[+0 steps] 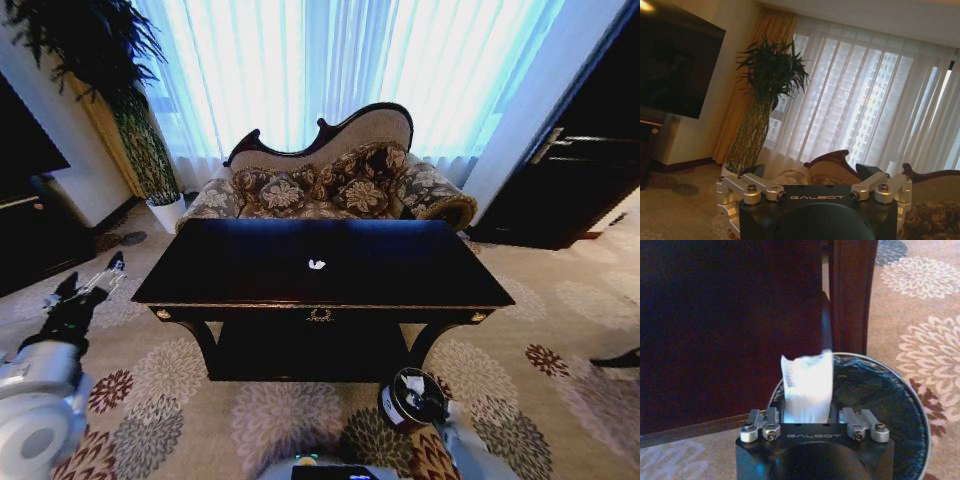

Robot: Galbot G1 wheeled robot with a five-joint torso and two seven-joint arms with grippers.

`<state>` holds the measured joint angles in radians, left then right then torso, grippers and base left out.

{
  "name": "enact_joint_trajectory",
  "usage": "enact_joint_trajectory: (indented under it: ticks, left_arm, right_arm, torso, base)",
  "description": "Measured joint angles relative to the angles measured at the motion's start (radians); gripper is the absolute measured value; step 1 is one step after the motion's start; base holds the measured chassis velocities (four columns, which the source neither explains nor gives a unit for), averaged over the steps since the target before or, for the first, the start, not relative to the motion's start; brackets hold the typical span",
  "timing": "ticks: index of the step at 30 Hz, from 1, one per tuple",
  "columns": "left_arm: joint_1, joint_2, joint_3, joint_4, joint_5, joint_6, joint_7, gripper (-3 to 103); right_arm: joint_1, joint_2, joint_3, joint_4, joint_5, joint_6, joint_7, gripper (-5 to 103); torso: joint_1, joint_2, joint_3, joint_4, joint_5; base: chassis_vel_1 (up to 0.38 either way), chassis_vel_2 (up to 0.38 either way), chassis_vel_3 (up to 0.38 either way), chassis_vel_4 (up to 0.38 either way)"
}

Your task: Move to the front of the table and place the trash on the table into the trash bin.

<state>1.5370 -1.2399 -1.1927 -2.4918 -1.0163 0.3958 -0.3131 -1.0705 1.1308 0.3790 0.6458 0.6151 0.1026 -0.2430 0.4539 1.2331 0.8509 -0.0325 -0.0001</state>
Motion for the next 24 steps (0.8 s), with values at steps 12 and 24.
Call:
enact_joint_trajectory:
  ticks: [12, 24]
  left_arm:
    - [0.0, -0.001, -0.003, 0.003, 0.0, 0.0, 0.0, 100]
    - [0.001, -0.006, -0.012, -0.007, -0.001, 0.0, 0.0, 100]
  right_arm:
    - [-0.052, 0.006, -0.001, 0.095, -0.041, 0.028, -0.03, 90]
    - [-0.374, -0.081, -0.05, 0.656, -0.06, 0.117, -0.071, 100]
  torso:
    - [0.0, 0.0, 0.0, 0.0002, -0.0001]
    - [0.0, 0.0, 0.0, 0.0001, -0.0002]
  base:
    - [0.0, 0.0, 0.0, 0.0]
    - [0.0, 0.0, 0.0, 0.0]
